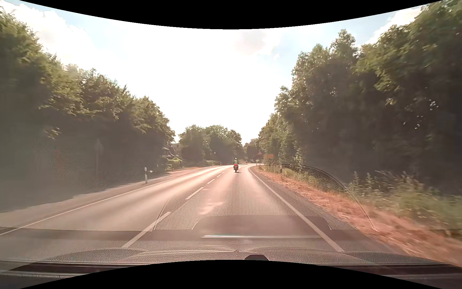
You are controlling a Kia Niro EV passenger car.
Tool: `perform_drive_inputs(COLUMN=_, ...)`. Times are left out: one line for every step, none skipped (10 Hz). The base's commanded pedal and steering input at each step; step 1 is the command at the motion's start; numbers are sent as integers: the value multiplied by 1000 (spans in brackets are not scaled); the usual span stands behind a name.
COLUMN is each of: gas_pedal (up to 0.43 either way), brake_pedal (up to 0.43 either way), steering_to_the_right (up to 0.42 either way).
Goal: Follow the waypoints while adhering to traffic rules and regulations
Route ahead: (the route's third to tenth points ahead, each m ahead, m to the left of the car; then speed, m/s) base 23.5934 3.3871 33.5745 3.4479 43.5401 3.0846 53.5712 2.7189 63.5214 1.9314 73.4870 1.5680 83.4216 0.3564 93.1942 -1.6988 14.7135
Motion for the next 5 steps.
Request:
perform_drive_inputs(gas_pedal=0, brake_pedal=0, steering_to_the_right=0)
perform_drive_inputs(gas_pedal=0, brake_pedal=0, steering_to_the_right=0)
perform_drive_inputs(gas_pedal=0, brake_pedal=0, steering_to_the_right=0)
perform_drive_inputs(gas_pedal=39, brake_pedal=0, steering_to_the_right=-1)
perform_drive_inputs(gas_pedal=59, brake_pedal=0, steering_to_the_right=-1)
